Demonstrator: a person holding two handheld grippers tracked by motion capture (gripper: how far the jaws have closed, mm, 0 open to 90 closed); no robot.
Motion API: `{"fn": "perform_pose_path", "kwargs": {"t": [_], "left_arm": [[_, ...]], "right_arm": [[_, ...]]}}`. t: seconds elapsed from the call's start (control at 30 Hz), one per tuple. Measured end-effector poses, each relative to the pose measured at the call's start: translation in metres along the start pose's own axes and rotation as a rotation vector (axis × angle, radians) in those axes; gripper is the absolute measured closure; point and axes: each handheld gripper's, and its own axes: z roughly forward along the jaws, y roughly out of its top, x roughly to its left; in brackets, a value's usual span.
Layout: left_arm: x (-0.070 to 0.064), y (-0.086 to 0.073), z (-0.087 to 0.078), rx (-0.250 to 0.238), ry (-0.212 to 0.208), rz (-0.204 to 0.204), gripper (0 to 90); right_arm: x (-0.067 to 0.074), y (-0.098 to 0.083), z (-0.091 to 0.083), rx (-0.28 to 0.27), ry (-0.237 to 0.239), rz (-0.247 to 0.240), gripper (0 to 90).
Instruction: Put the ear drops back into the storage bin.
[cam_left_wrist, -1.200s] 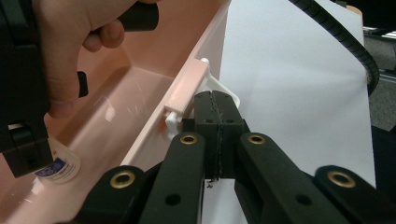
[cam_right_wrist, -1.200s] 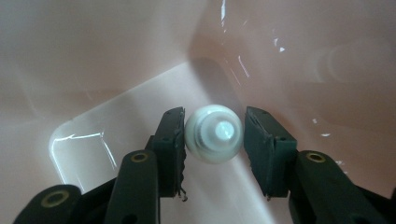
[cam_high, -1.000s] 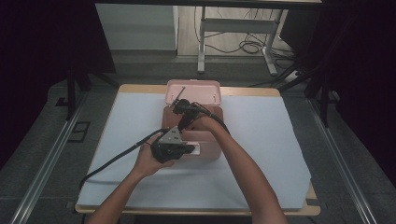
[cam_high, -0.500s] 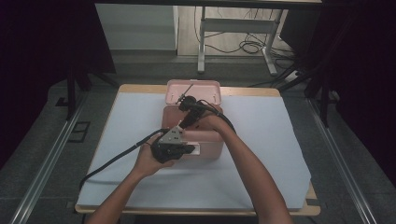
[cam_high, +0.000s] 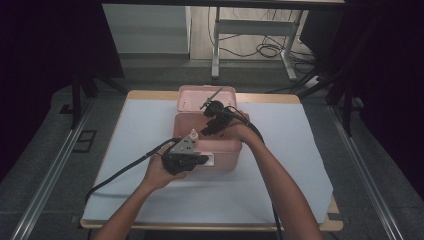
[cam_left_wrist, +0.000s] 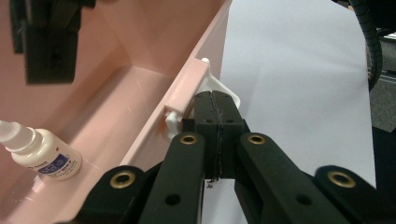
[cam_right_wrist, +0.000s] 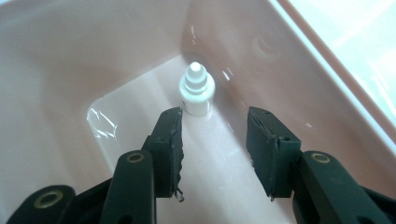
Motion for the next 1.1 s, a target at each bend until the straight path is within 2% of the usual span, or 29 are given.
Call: {"fn": "perform_pose_path", "kwargs": {"t": [0.7, 1.1], "left_arm": [[0.0, 0.001, 0.0, 0.0, 0.0, -0.014, 90.0], [0.0, 0.001, 0.0, 0.005, 0.002, -0.004, 90.0]], "right_arm": [[-0.015, -0.035, -0.045, -0.123, -0.043, 0.061, 57.1], [-0.024, -0.059, -0.065, -0.193, -0.073, 0.101, 57.9]]}}
